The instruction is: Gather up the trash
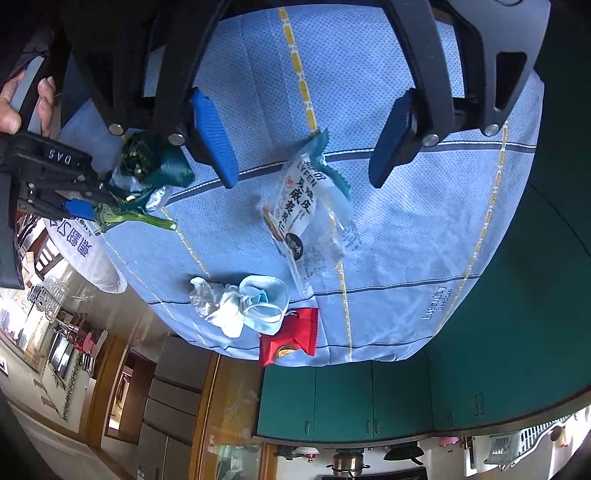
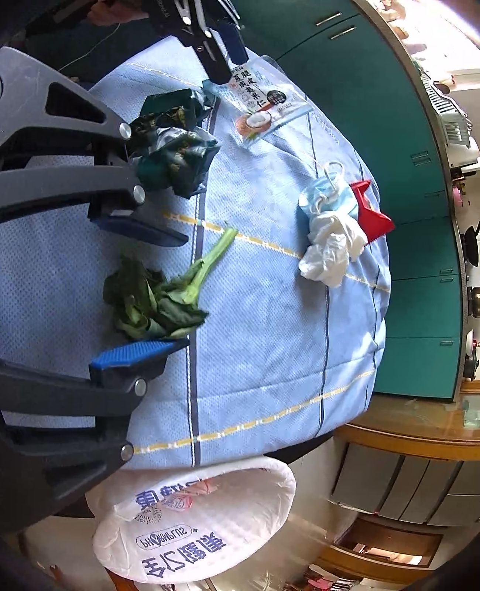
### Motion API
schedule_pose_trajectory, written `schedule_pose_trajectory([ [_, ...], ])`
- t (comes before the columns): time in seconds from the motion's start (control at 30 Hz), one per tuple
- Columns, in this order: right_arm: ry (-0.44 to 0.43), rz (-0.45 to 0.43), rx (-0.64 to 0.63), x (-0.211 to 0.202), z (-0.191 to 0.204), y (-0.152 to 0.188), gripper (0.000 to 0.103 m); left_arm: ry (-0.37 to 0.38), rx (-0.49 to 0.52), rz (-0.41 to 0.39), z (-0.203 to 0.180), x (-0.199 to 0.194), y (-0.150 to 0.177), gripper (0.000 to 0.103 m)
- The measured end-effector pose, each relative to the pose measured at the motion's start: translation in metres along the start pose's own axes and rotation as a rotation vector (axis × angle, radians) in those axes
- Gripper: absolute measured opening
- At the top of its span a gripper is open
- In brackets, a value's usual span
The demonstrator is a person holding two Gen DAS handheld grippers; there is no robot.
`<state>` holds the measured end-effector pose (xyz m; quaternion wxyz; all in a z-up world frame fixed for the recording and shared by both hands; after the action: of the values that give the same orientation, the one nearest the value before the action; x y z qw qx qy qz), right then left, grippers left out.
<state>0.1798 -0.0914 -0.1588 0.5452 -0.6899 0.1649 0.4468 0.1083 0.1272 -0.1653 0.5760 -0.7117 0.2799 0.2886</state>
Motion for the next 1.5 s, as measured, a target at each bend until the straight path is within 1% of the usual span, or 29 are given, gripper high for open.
schedule_pose_trajectory([
  [0.13,0.004,-0.002,-0.008,-0.001,0.005,0.0,0.054,-0.003,-0.001,0.007,0.003,0.001,0.002,0.074],
  [0.4,0.018,-0.034,-0.008,-0.014,0.009,0.0,0.055,0.008,-0.012,-0.001,0.008,-0.007,0.007,0.074],
  [0.73,0.025,-0.049,0.019,-0.021,0.006,0.006,0.059,0.036,0.034,-0.003,-0.012,-0.01,0.009,0.075],
  [0.8,0.031,-0.052,0.025,-0.021,0.003,0.006,0.062,0.04,0.04,0.0,-0.015,-0.009,0.009,0.075],
  [0.93,0.028,-0.046,0.025,-0.018,0.001,0.006,0.062,0.041,0.04,0.008,-0.015,-0.006,0.008,0.075],
  [1.2,0.028,-0.035,0.024,-0.011,0.004,0.005,0.063,0.05,0.026,0.014,-0.01,0.0,0.007,0.076],
  [1.37,0.026,-0.032,0.019,-0.009,0.009,0.003,0.065,0.042,0.017,0.014,-0.002,0.003,0.007,0.076],
  [1.5,0.034,-0.031,0.011,-0.012,0.014,0.005,0.065,0.046,0.008,0.015,0.003,0.005,0.007,0.078],
])
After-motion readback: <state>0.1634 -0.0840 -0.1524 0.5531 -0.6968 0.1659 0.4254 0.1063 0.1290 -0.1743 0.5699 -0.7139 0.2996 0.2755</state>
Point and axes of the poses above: each gripper's, at about its wrist camera, not at the fingertips, and x roughly the way its jaws point, z to its left, y to its underside, the point moved 3 cm from there along x, roughly the way its jaws point, and after that the axes turned 9 degrees about -x, right-handed, at the moved point
